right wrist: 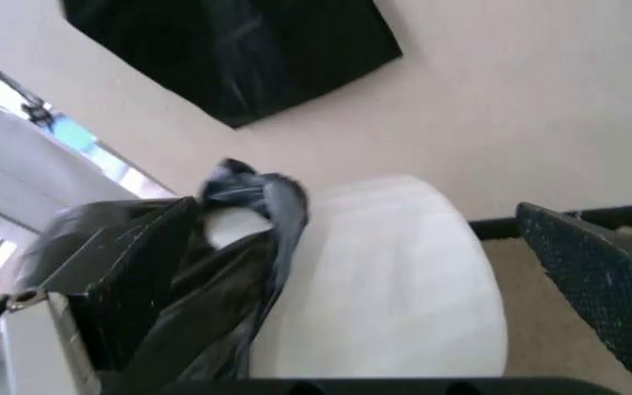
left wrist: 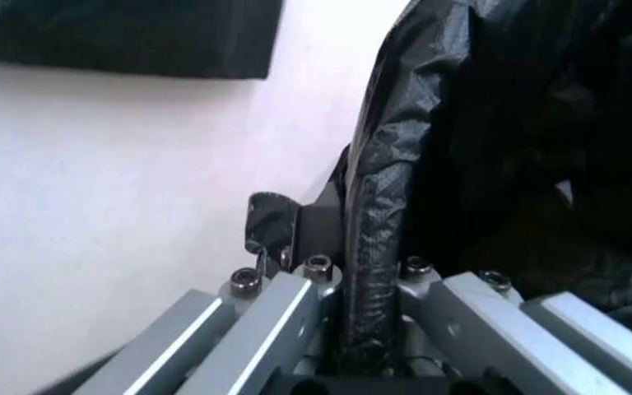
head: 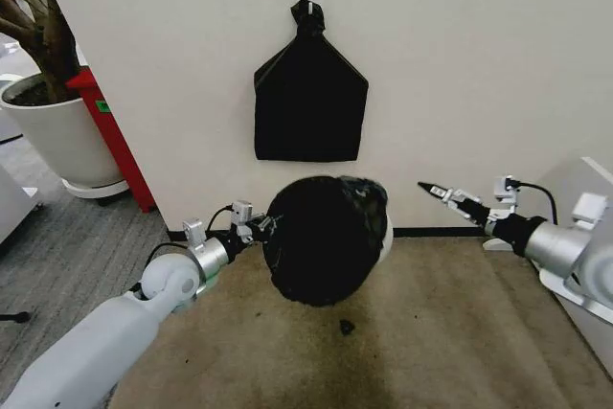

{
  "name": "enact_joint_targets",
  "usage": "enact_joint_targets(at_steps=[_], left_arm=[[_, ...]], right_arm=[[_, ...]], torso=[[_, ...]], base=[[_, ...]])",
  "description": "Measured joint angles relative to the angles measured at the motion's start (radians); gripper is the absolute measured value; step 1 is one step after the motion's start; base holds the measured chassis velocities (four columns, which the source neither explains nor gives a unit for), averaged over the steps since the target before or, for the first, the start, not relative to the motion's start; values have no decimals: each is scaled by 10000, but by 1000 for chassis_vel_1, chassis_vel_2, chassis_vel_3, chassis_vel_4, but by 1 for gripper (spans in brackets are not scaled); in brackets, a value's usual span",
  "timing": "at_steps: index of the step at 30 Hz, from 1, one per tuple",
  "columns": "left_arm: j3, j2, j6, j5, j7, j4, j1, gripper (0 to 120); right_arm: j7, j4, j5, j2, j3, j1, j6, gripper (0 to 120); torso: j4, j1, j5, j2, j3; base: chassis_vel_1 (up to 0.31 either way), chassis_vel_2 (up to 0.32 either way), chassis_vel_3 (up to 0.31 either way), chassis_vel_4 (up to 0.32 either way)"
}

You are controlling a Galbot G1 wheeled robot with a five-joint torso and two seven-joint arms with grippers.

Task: Place the garbage bag over the trash bin.

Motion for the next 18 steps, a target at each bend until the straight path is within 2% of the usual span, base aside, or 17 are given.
enact_joint_targets(at_steps=[6,18], left_arm=[[0,82,-145,221,58,-333,4,0],[-34,198,14,-140,-115,-710,21,0]], right_arm=[[1642,196,418,206,-726,619,-44,100],[2295,371,400,602,-1035,570,-80,100]], torso=[[5,0,0,0,0],[4,0,-2,0,-1]], base=[[0,0,0,0],[0,0,0,0]])
